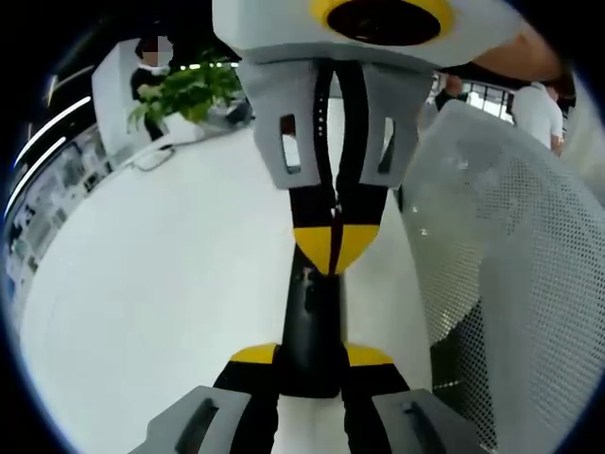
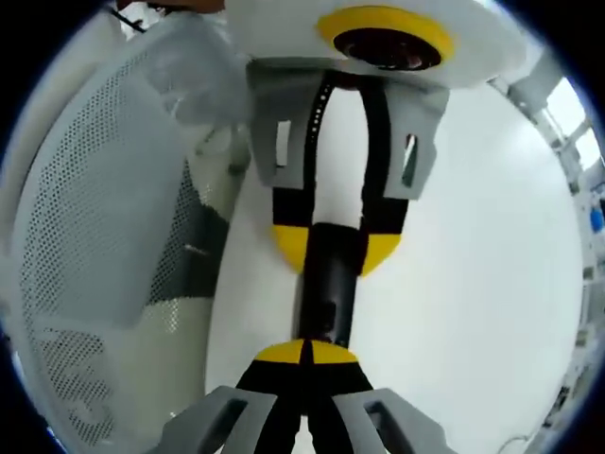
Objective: Press the specified remote control buttons in sequence, fully releasing each button before pressing the next.
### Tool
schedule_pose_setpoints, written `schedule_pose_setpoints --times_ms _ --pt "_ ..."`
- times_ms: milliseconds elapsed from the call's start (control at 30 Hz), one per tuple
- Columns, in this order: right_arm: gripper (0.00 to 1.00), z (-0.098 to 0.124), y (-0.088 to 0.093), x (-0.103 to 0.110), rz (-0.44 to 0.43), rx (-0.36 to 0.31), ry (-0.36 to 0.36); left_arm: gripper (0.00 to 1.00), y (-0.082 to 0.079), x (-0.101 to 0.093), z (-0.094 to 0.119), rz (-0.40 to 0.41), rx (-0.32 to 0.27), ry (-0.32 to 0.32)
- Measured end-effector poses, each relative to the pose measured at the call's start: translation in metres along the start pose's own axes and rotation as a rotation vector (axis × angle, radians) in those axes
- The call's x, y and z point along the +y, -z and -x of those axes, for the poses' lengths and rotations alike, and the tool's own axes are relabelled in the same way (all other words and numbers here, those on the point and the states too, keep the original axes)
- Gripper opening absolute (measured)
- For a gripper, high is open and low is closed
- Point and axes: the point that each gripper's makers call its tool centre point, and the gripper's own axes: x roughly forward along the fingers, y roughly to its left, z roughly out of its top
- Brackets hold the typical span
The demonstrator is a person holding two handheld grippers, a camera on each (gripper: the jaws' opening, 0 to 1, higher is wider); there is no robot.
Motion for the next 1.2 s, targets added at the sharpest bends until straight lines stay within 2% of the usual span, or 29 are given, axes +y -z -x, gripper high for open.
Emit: schedule_pose_setpoints --times_ms 833,1200 --pt "0.0 -0.0029 -0.0019 0.0002 0.009 0.008 0.004 0.24 -0.0008 -0.0007 0.0 -0.003 0.0 0.004" --pt "0.0 -0.0018 -0.0021 0.001 -0.013 -0.015 0.009 0.24 -0.0016 -0.0009 0.0001 -0.005 0.0 0.002"
